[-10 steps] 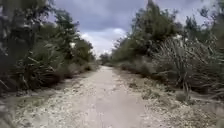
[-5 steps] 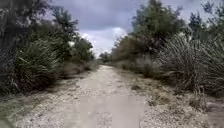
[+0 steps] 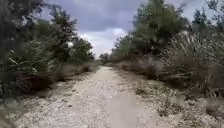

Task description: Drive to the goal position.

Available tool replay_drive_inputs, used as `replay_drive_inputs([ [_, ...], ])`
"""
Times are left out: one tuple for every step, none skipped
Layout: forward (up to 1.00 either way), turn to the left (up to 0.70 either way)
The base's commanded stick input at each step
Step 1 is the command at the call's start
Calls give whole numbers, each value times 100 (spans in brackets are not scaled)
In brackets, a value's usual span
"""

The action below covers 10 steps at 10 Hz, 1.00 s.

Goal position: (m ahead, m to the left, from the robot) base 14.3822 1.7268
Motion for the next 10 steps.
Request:
replay_drive_inputs([
  [50,1],
  [50,1],
  [50,1],
  [50,1],
  [50,1],
  [50,1],
  [50,1],
  [50,1],
  [50,1],
  [50,1],
])
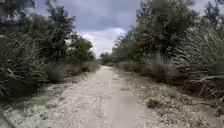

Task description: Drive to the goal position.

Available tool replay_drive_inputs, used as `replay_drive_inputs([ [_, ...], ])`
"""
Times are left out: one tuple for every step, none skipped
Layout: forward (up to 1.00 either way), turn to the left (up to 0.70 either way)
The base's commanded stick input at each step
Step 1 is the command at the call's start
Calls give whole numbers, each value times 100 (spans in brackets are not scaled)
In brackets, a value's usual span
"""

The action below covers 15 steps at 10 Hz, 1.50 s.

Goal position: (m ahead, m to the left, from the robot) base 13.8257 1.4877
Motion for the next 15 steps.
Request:
replay_drive_inputs([
  [50,1],
  [50,1],
  [50,1],
  [50,1],
  [50,1],
  [50,1],
  [50,5],
  [50,35],
  [50,46],
  [50,30],
  [50,1],
  [50,1],
  [50,1],
  [50,1],
  [50,1],
])
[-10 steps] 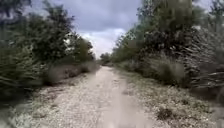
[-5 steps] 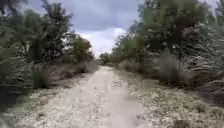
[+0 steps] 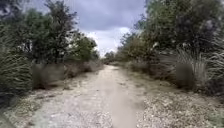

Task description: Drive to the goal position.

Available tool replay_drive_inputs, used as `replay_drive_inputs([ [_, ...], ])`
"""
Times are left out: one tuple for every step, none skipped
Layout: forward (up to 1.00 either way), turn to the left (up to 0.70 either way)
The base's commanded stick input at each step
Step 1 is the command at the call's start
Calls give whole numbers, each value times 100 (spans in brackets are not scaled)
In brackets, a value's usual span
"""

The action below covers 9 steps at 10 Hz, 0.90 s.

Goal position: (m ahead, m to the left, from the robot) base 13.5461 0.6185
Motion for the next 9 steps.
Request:
replay_drive_inputs([
  [50,1],
  [50,1],
  [50,1],
  [50,1],
  [50,1],
  [50,1],
  [50,1],
  [50,1],
  [50,1],
])
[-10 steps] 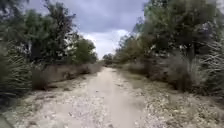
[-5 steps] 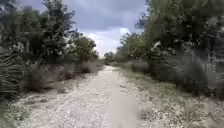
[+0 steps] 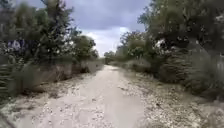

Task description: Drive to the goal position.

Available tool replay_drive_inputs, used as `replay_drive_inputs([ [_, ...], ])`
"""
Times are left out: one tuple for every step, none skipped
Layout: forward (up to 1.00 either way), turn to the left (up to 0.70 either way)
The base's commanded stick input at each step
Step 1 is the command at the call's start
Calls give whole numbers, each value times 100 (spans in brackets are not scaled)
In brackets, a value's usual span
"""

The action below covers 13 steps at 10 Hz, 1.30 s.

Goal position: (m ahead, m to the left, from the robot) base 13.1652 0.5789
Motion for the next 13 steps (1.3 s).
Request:
replay_drive_inputs([
  [50,1],
  [50,1],
  [50,1],
  [50,1],
  [50,1],
  [50,1],
  [50,1],
  [50,1],
  [50,1],
  [50,1],
  [50,1],
  [50,1],
  [50,1],
])
